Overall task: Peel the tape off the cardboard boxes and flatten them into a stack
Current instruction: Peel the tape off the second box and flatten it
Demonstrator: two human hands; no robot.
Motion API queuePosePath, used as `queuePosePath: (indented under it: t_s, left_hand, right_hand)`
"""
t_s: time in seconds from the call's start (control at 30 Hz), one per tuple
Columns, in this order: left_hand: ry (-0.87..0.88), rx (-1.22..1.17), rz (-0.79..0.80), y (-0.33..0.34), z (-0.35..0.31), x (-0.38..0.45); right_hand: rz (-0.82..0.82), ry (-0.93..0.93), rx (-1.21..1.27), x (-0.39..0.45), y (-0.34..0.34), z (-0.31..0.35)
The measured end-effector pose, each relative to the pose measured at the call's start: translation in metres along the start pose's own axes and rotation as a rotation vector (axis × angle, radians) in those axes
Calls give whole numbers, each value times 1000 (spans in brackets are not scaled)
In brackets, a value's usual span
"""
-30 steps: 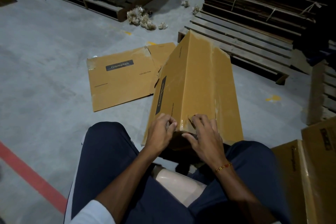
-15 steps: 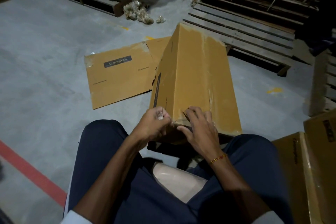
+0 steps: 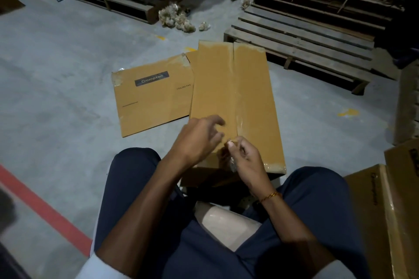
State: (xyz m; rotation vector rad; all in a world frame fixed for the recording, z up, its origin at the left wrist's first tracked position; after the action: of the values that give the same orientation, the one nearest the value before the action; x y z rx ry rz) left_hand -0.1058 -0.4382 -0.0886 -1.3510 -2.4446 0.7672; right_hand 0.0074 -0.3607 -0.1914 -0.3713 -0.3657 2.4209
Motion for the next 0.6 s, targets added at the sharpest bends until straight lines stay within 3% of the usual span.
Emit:
queuePosePath:
  t_s: [0.07, 0.23, 0.33, 0.43, 0.6]
  left_hand:
    - [-40, 45, -109, -22, 28, -6]
    - [-247, 532, 307, 30, 97, -38]
    - [-205, 688, 232, 39, 101, -36]
    - [-157, 737, 122, 30, 106, -30]
    - [-189, 759, 106, 33, 121, -24]
  right_hand:
    - [-5, 131, 175, -3, 2, -13]
    - [-22, 227, 358, -2, 10, -20]
    - [-79, 203, 371, -1, -5, -9]
    - [-157, 97, 140, -2, -44, 5]
    - [-134, -93, -373, -2, -73, 16]
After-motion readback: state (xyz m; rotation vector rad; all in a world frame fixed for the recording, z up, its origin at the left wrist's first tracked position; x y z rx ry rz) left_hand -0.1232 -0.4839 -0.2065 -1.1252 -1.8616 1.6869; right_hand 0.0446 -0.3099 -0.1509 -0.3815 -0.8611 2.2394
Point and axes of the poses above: each hand's wrist, its own x-axis towards the middle knuckle, its own y-axis out of the palm, z = x × y, the point moved 10 cm from there along x, towards the middle knuckle, and after that the axes turned 15 degrees about -x, right-handed, at the moved point
